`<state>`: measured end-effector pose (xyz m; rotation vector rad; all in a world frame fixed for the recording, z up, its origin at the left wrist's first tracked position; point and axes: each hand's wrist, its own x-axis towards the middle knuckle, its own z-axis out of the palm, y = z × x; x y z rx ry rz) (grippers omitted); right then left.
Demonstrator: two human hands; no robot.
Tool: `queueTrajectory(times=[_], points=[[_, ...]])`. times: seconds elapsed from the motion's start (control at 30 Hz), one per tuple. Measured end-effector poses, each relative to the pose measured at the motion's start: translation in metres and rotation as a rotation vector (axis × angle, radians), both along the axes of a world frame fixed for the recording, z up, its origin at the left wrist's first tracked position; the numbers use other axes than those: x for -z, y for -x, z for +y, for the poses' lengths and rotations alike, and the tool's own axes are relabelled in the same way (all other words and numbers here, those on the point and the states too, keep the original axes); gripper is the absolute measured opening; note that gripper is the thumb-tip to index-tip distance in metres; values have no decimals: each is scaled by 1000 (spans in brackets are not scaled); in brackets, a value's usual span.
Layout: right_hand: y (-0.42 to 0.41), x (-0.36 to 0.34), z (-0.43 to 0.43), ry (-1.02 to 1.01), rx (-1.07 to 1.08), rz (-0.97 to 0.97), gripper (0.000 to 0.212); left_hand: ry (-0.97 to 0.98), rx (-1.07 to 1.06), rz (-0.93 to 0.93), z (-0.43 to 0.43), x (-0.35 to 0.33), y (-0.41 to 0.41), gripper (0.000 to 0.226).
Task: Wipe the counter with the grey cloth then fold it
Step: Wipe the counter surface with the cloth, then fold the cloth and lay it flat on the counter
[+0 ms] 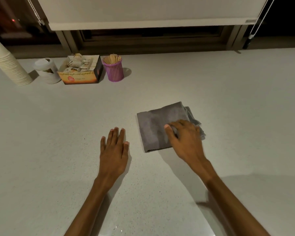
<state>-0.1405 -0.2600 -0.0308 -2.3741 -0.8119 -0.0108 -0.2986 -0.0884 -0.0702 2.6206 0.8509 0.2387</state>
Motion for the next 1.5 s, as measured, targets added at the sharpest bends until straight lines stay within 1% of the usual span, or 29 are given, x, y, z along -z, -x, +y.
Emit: queueTrajectory(times=[0.03,0.07,0.1,0.17,0.2,0.27,0.37,0.43,0.6,0.67,0.7,0.77,0.8,0.9,1.0,1.1,1.17,1.27,1.37,1.5], points=[[-8,-2,-2,-38,53,-19,44,69,-26,-60,0,-5,-1,53],[-17,-4,-4,-49,103,-9,45,136,-67,-122,0,-12,-4,53],[-26,-5,-6,-28,146,19,51,187,-117,-177,0,-19,-8,53],[-42,-7,-7,79,211,72,63,216,-201,-225,-3,-32,-23,54],[-48,-8,-6,136,235,87,66,208,-226,-213,-7,-39,-33,54],[-52,-7,-2,201,257,97,64,246,-247,-174,-18,-48,-53,52],[-50,-6,3,214,267,80,54,367,-249,-142,-37,-49,-73,42],[-51,-7,5,190,270,124,48,425,-250,-143,-45,-45,-81,31],[-53,-12,10,28,294,341,35,560,-256,-226,-49,-57,-95,37],[-56,-13,9,-45,312,432,31,660,-272,-261,-48,-60,-101,40],[-57,-13,7,-96,324,475,36,691,-274,-279,-47,-60,-102,38],[-60,-14,1,-227,365,531,62,694,-263,-327,-45,-60,-102,29],[-60,-14,-2,-299,388,542,71,695,-252,-367,-44,-61,-102,27],[-63,-17,-10,-485,432,598,73,748,-215,-478,-41,-69,-104,23],[-74,-31,-17,-674,432,709,77,834,-162,-517,-36,-82,-115,24],[-89,-54,-23,-814,427,767,82,912,-91,-545,-31,-94,-129,10],[-98,-70,-26,-871,419,770,82,945,-59,-575,-28,-101,-138,7],[-111,-87,-29,-905,421,746,76,1033,-32,-592,-24,-112,-152,14],[-130,-100,-26,-911,413,776,72,1126,-51,-625,-17,-122,-170,17],[-161,-107,-12,-891,434,795,74,1117,-113,-634,-8,-129,-201,34]])
